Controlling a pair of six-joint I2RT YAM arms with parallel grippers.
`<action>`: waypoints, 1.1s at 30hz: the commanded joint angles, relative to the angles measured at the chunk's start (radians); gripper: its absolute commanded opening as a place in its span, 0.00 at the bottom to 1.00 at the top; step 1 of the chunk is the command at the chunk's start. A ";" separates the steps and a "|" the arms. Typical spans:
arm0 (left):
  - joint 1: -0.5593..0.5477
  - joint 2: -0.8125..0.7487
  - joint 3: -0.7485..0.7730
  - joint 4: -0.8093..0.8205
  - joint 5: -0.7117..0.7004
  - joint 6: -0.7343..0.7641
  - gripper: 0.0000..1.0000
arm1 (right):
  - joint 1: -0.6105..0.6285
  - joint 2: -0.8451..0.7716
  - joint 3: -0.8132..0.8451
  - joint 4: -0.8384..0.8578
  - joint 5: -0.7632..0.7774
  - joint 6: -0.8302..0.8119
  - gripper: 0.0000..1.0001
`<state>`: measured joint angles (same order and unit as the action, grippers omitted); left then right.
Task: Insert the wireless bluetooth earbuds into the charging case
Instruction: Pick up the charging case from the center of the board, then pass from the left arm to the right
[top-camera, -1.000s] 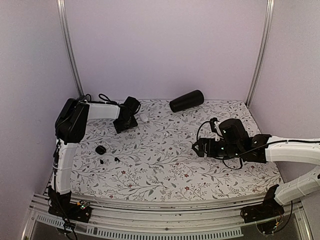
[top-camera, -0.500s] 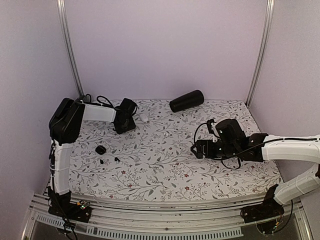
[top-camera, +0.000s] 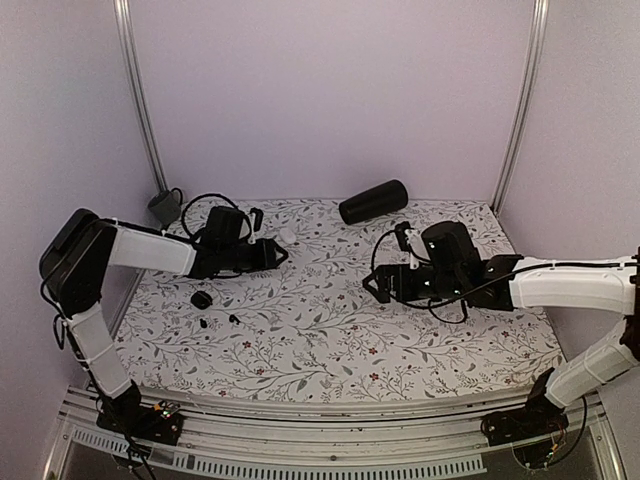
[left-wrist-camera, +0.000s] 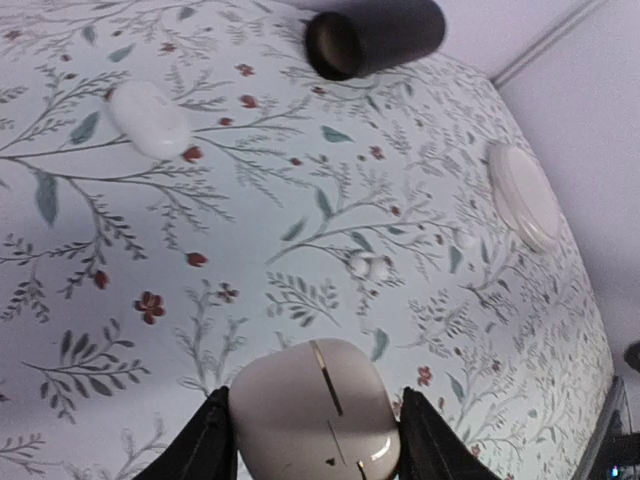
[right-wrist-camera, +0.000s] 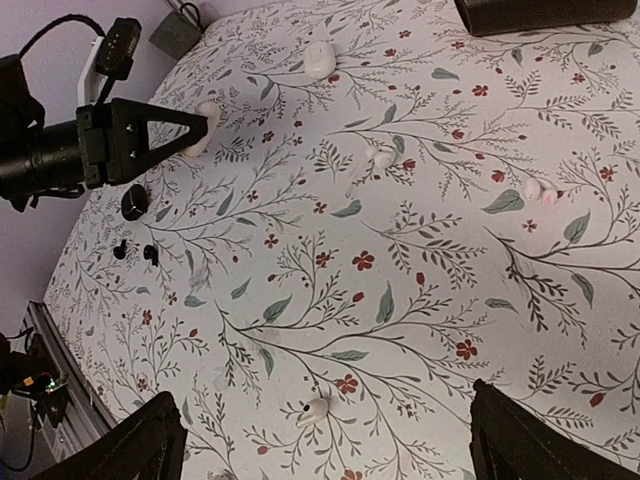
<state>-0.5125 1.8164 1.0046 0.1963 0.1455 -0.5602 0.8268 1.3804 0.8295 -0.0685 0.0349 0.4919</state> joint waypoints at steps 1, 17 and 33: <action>-0.100 -0.093 -0.078 0.235 0.196 0.129 0.39 | -0.021 0.065 0.074 0.091 -0.124 0.010 1.00; -0.353 -0.126 -0.016 0.196 0.063 0.349 0.39 | -0.027 0.141 0.146 0.173 -0.227 0.255 0.79; -0.431 -0.051 0.096 0.150 0.030 0.395 0.38 | -0.039 0.156 0.073 0.273 -0.332 0.410 0.49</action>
<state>-0.9188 1.7512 1.0634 0.3279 0.1822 -0.1833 0.7948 1.5307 0.9363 0.1421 -0.2321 0.8429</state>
